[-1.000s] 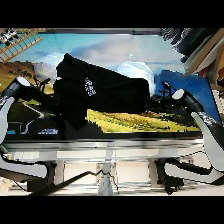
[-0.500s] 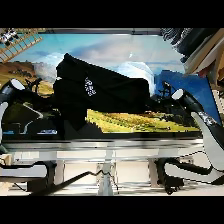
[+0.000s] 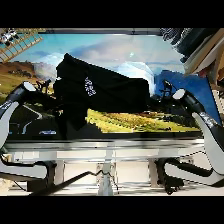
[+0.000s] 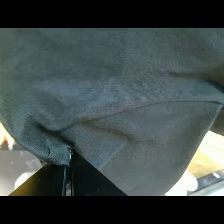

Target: Fold the clothes and pants, and hang the long-sleeved shirts on hangers.

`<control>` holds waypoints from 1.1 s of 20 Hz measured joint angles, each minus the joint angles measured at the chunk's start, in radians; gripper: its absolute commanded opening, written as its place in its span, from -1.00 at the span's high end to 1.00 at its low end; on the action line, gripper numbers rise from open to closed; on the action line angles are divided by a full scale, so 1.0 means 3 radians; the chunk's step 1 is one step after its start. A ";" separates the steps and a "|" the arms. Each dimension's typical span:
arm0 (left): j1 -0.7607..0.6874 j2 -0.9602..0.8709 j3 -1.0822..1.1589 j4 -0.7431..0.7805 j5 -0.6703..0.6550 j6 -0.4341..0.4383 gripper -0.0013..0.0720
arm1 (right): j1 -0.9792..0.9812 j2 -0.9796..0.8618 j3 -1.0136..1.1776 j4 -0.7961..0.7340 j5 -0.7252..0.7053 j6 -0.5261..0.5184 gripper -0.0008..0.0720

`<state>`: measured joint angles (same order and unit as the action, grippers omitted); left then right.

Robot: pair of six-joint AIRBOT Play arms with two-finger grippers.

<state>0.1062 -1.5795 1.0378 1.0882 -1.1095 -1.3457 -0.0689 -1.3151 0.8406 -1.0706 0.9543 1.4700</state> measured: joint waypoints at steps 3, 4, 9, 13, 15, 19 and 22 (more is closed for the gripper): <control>0.0146 0.0327 0.0013 -0.0107 -0.0181 0.0270 0.96 | 0.0000 0.0407 0.0020 -0.0005 0.0175 -0.0160 0.94; 0.0272 0.0497 0.0041 -0.0258 -0.0286 0.0390 0.96 | 0.0000 0.0618 0.0060 -0.0006 0.0267 -0.0201 0.94; 0.1254 0.1413 0.0568 -0.2322 -0.0945 0.0881 0.96 | 0.0001 0.1846 0.0675 -0.0032 0.0493 -0.0248 0.95; 0.1999 0.1845 0.1333 -0.4653 -0.1156 0.1026 0.96 | 0.0001 0.2661 0.1527 -0.0097 0.0305 -0.0179 0.95; 0.2285 0.1944 0.1728 -0.5770 -0.1170 0.1076 0.96 | 0.0001 0.2912 0.1934 -0.0093 0.0219 -0.0165 0.95; 0.2646 0.2012 0.2206 -0.6628 -0.1200 0.1118 0.95 | 0.0001 0.3079 0.2444 0.0045 0.0098 -0.0256 0.95; 0.2659 0.1984 0.2324 -0.6154 -0.1120 0.0966 0.95 | 0.0001 0.2907 0.2562 0.0031 0.0261 -0.0248 0.95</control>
<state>0.9039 -0.9844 1.7351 -0.7582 -1.4456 -1.0557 -0.0685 -0.4431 1.6093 -1.0615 1.0325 1.3956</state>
